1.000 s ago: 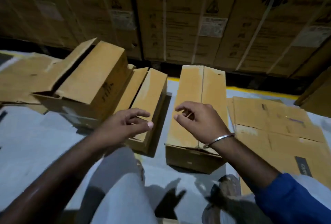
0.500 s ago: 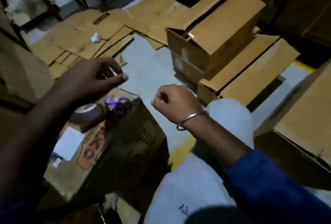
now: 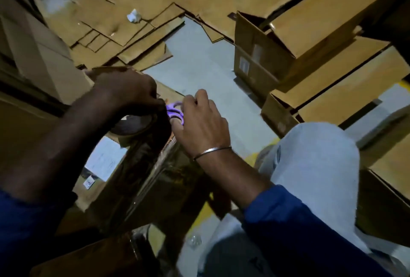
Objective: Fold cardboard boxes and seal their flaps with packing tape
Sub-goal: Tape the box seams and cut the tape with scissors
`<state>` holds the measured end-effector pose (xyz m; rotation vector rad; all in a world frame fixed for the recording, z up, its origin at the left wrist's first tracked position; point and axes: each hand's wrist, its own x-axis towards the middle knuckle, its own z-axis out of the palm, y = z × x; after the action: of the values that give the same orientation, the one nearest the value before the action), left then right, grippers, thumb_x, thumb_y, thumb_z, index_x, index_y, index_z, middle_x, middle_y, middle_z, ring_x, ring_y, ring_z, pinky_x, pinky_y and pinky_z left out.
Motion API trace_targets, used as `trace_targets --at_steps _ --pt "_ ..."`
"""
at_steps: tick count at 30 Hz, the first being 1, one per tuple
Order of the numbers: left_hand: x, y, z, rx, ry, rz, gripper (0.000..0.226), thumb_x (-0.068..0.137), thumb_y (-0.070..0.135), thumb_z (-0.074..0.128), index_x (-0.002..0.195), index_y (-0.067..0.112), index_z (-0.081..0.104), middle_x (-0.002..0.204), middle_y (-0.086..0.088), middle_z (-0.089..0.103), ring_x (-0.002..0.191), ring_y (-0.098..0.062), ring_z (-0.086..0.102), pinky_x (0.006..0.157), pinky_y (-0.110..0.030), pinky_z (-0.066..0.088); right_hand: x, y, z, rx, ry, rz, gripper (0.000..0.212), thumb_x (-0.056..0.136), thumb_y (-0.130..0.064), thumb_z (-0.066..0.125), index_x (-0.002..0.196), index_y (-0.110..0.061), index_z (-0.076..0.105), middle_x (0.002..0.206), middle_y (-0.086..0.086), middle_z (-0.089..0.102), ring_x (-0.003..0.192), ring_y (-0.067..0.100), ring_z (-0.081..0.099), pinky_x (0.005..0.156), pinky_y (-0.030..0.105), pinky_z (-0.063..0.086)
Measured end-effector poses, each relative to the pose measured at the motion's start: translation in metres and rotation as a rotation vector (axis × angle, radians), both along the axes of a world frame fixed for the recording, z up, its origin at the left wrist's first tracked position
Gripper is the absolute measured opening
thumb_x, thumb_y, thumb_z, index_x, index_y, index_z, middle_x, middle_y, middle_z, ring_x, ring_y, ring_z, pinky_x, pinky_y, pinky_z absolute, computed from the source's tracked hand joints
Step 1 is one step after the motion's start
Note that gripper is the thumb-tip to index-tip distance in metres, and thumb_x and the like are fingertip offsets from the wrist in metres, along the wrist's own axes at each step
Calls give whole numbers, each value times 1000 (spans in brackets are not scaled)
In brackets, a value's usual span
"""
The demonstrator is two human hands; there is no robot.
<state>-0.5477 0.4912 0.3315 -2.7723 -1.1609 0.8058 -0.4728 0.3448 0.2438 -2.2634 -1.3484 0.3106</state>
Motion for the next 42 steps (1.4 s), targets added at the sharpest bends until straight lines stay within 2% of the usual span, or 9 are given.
trace_targets --at_steps 3,6,9,15,20,27,31,34,42 --pt "4 2 -1 -17 47 35 37 90 62 64 79 27 61 78 -4 56 81 -31 59 76 -38 52 4 3 5 -34 14 11 37 98 -41 59 125 -16 56 128 7 42 110 30 54 71 37 36" --pt "5 0 1 -70 78 49 39 90 53 71 110 20 69 96 -5 62 92 -29 60 83 -42 54 8 7 13 -83 20 6 34 98 -38 61 123 -16 57 130 7 41 105 32 58 72 36 34" --pt "2 -3 2 -66 40 49 42 89 52 73 117 21 68 106 -7 64 98 -29 62 86 -45 55 11 10 20 -115 -21 3 34 97 -41 60 121 -16 60 129 9 46 101 34 62 72 36 34" --pt "2 -6 -2 -47 -29 70 35 90 50 73 116 26 71 111 -7 68 103 -29 64 82 -46 56 6 7 19 -57 -150 18 32 96 -33 63 123 -15 60 119 9 53 92 30 64 68 34 35" --pt "1 -4 -1 -15 -82 29 31 89 50 74 109 27 72 102 -4 68 96 -27 64 77 -44 57 10 3 19 -55 -125 33 19 96 -28 64 111 -15 65 123 13 47 71 24 42 66 34 37" --pt "41 -32 25 -78 -299 -35 21 86 52 76 81 36 63 90 4 67 89 -23 64 80 -46 58 59 -23 31 7 -333 -84 32 92 -35 72 116 -14 67 123 10 52 94 30 64 66 35 40" --pt "95 -70 35 -102 -417 -126 16 82 47 76 77 34 68 84 6 65 85 -22 62 71 -37 50 109 -71 47 -36 -450 -158 22 89 -29 75 104 -14 70 104 11 60 83 35 65 60 33 32" --pt "157 -115 33 -115 -507 -279 22 75 52 68 78 30 69 83 2 67 82 -27 63 67 -35 47 155 -127 52 -77 -504 -281 20 88 -22 76 103 -12 70 103 13 57 83 38 63 59 35 33" --pt "323 -288 17 -310 -603 -567 17 85 45 73 90 29 74 98 1 67 92 -28 64 74 -35 46 278 -329 33 -340 -568 -654 18 80 -13 80 94 -6 71 99 16 57 78 42 63 52 37 36"
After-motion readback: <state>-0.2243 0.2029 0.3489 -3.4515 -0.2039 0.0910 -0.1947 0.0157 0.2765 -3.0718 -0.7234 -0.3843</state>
